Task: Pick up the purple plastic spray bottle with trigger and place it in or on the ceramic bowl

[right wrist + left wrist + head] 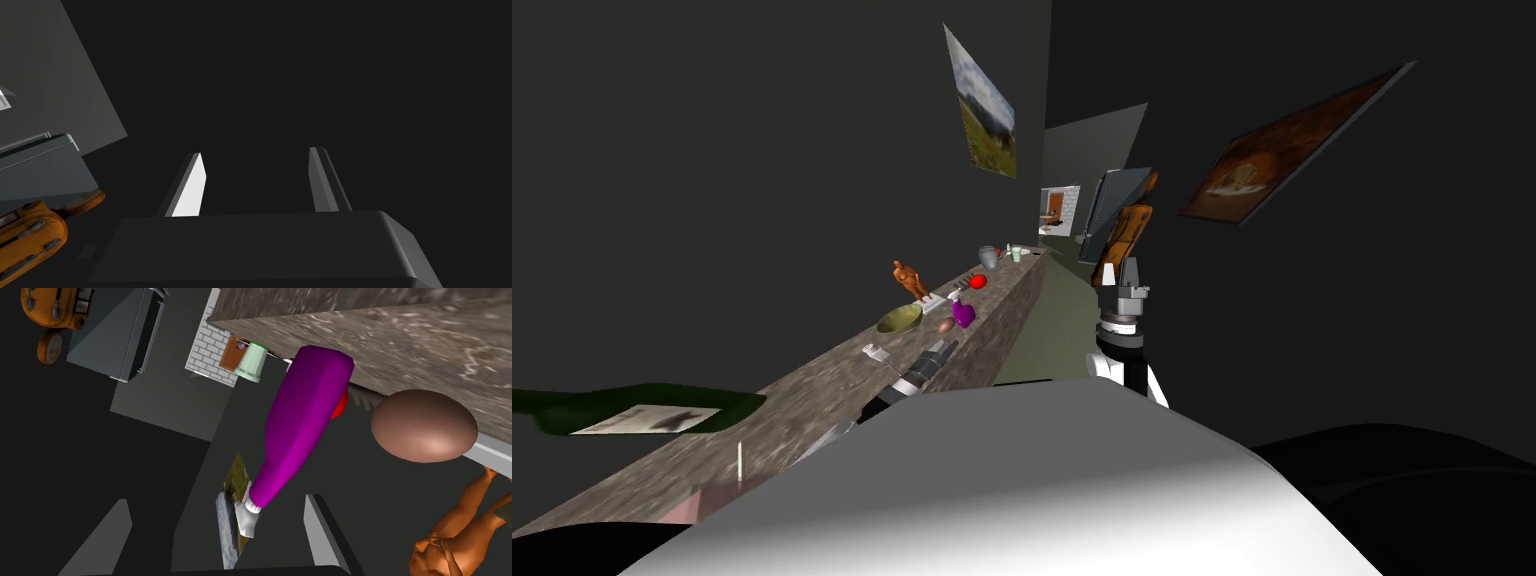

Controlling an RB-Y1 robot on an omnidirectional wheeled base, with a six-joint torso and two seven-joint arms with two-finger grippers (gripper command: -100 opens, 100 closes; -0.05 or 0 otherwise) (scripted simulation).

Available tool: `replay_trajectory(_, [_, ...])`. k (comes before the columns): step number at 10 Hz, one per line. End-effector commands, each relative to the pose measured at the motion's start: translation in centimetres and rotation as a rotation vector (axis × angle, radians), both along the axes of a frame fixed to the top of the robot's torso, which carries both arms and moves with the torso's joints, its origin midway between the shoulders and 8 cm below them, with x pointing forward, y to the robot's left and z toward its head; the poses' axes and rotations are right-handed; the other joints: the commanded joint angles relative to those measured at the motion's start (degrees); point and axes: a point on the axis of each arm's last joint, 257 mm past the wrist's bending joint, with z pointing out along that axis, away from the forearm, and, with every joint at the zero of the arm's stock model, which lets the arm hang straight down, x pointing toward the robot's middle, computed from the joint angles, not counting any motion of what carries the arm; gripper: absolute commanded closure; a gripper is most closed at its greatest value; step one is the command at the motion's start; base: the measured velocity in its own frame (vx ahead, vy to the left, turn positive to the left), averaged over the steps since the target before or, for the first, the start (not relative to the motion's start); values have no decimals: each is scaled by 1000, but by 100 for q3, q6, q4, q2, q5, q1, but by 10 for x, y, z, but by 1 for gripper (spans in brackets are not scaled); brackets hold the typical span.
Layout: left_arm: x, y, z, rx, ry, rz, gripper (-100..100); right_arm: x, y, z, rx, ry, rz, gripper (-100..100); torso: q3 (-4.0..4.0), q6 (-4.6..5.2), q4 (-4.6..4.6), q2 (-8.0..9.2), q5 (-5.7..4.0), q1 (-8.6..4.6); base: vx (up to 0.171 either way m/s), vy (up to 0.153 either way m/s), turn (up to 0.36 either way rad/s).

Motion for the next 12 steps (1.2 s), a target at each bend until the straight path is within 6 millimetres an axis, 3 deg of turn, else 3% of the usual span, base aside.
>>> replay_trajectory(1, [2,13,-7,73,16,-15,-100,0,0,0,0,0,0,0,0,0,0,0,0,0,35,16,-143])
replay_trajectory(5, [13,41,-9,225,24,-48,-100,0,0,0,0,0,0,0,-3,0,-1,-5,-2,-9,43,10,-130])
replay_trajectory(11, [44,73,16,394,-18,-79,-100,0,0,0,0,0,0,0,-5,-1,-2,-9,-3,-17,48,0,-109])
replay_trajectory(12, [40,71,13,378,-12,-78,-100,0,0,0,0,0,0,0,-6,-1,-2,-11,-4,-17,27,3,-24])
